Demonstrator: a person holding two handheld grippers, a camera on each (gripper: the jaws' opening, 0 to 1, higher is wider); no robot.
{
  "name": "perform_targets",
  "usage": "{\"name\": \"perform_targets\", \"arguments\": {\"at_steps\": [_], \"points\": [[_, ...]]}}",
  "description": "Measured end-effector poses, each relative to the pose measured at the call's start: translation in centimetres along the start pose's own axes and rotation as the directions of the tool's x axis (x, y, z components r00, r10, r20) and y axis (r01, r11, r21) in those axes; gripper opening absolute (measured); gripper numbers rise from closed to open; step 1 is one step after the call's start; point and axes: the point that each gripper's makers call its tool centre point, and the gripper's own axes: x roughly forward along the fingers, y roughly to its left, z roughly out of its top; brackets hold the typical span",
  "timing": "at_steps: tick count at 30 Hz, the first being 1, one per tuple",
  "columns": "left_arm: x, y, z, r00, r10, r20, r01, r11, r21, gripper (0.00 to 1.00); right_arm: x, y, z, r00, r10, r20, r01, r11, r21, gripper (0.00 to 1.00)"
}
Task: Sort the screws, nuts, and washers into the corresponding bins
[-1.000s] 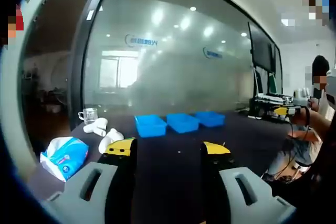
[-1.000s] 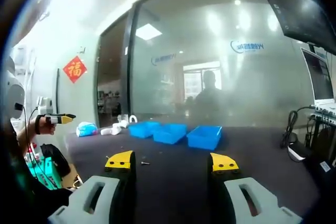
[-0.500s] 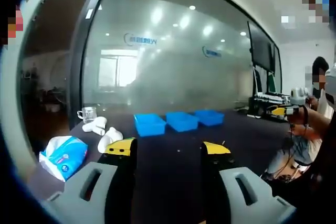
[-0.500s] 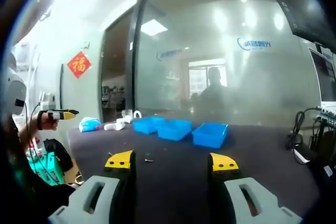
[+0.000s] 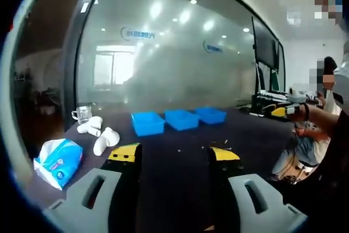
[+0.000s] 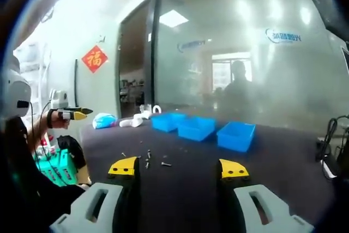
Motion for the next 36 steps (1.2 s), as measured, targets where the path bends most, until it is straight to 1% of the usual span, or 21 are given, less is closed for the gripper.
{"name": "perform_targets", "arguments": {"at_steps": [4, 8, 10, 11, 14, 16, 17, 18, 19, 21, 24, 27, 33, 36], "points": [[0.2, -0.2, 0.0, 0.999, -0.036, -0.011, 0.036, 0.999, -0.004, 0.49, 0.8, 0.7, -0.3, 0.998, 0.049, -0.044, -0.050, 0.999, -0.019, 0.53], [0.7, -0.9, -0.2, 0.995, -0.100, -0.029, 0.099, 0.995, -0.017, 0.50, 1.2, 1.3, -0.5, 0.993, 0.097, -0.070, -0.097, 0.995, -0.008, 0.53], [1.0, -1.2, -0.7, 0.991, -0.127, -0.051, 0.126, 0.992, -0.021, 0.50, 1.3, 1.7, -0.6, 0.988, 0.131, -0.080, -0.132, 0.991, -0.003, 0.53], [1.2, -1.3, -1.0, 0.988, -0.137, -0.071, 0.137, 0.991, -0.011, 0.50, 1.3, 2.0, -0.6, 0.985, 0.151, -0.081, -0.152, 0.988, 0.000, 0.53], [1.5, -1.7, -1.3, 0.982, -0.160, -0.100, 0.162, 0.987, 0.016, 0.50, 1.4, 2.6, -0.7, 0.977, 0.188, -0.098, -0.189, 0.982, -0.003, 0.53], [1.7, -2.2, -1.3, 0.975, -0.191, -0.113, 0.194, 0.981, 0.019, 0.50, 1.5, 2.8, -0.8, 0.971, 0.211, -0.113, -0.213, 0.977, -0.007, 0.54], [1.8, -2.7, -1.3, 0.969, -0.218, -0.118, 0.221, 0.975, 0.014, 0.51, 1.5, 2.9, -0.9, 0.968, 0.220, -0.121, -0.223, 0.975, -0.011, 0.54], [1.8, -3.3, -1.3, 0.959, -0.256, -0.120, 0.257, 0.966, -0.002, 0.51, 1.6, 2.9, -1.0, 0.966, 0.224, -0.127, -0.227, 0.974, -0.015, 0.54], [1.9, -3.7, -1.3, 0.952, -0.282, -0.118, 0.280, 0.960, -0.028, 0.51, 1.7, 2.9, -1.1, 0.964, 0.228, -0.134, -0.232, 0.973, -0.018, 0.54], [2.2, -3.6, -1.3, 0.951, -0.284, -0.119, 0.283, 0.959, -0.030, 0.51, 1.7, 3.0, -1.3, 0.960, 0.239, -0.147, -0.244, 0.969, -0.022, 0.54], [2.6, -3.5, -1.3, 0.951, -0.276, -0.141, 0.279, 0.960, 0.004, 0.52, 1.8, 3.1, -1.5, 0.956, 0.245, -0.160, -0.253, 0.967, -0.029, 0.54], [2.6, -3.5, -1.2, 0.950, -0.280, -0.141, 0.284, 0.959, 0.004, 0.52, 1.9, 3.1, -1.6, 0.951, 0.255, -0.173, -0.265, 0.964, -0.037, 0.54], [2.7, -3.5, -0.9, 0.954, -0.262, -0.146, 0.269, 0.963, 0.028, 0.51, 2.0, 2.9, -1.7, 0.946, 0.262, -0.190, -0.275, 0.960, -0.044, 0.54], [2.6, -3.6, -1.0, 0.953, -0.264, -0.150, 0.272, 0.962, 0.033, 0.51, 2.1, 3.1, -1.8, 0.943, 0.269, -0.196, -0.284, 0.958, -0.051, 0.54]]}}
